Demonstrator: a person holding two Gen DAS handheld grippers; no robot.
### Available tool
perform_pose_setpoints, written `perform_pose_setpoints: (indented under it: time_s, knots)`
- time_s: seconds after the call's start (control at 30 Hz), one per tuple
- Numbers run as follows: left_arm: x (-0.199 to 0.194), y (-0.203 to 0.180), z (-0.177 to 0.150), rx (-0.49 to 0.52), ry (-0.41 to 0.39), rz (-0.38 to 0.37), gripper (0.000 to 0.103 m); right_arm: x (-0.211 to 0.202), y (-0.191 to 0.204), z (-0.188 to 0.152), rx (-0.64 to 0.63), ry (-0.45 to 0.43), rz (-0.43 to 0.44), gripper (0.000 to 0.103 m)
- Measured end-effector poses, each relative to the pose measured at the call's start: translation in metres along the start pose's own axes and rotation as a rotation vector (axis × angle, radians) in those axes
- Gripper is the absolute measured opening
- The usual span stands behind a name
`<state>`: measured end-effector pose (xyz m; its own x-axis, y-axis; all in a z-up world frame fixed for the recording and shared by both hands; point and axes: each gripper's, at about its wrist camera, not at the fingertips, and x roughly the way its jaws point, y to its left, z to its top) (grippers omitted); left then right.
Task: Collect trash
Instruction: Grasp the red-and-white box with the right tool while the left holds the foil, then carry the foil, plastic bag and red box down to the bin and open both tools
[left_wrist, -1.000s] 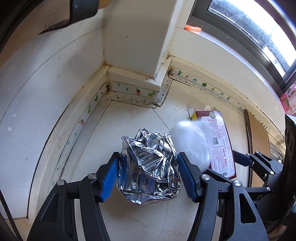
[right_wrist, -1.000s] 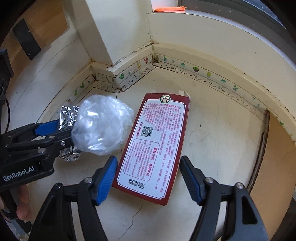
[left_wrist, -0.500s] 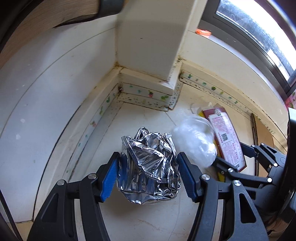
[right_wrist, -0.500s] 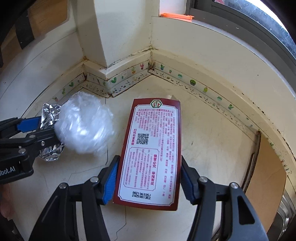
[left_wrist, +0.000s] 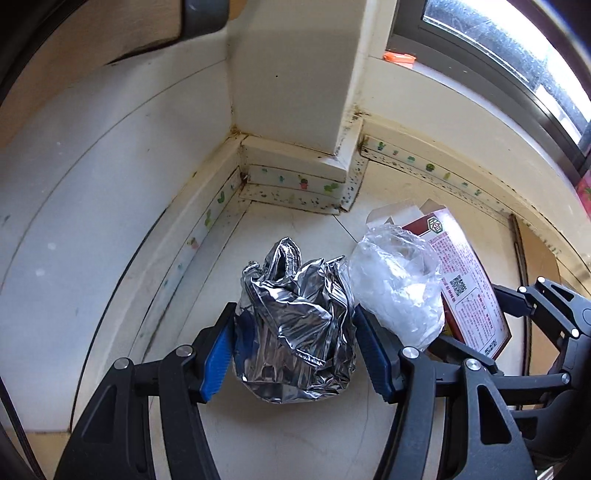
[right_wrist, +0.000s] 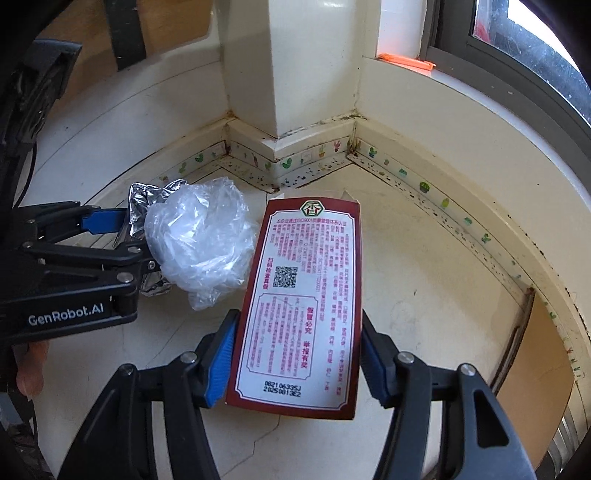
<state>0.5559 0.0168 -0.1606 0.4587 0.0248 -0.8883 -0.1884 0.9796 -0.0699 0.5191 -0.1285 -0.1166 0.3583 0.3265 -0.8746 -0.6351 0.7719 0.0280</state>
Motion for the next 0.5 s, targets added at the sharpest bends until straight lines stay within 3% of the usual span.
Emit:
perform_pose_setpoints:
  time_s: [0.13, 0.5]
  knots:
    - [-0.028, -0.009, -0.019, 0.036, -0.013, -0.027, 0.061, -0.027, 0.013, -0.014, -0.043, -0.022, -0.024, 0.06]
    - [-0.128, -0.016, -0.104, 0.151, -0.03, -0.084, 0.061, -0.108, 0.063, -0.075, 0.008, -0.074, -0.032, 0.06]
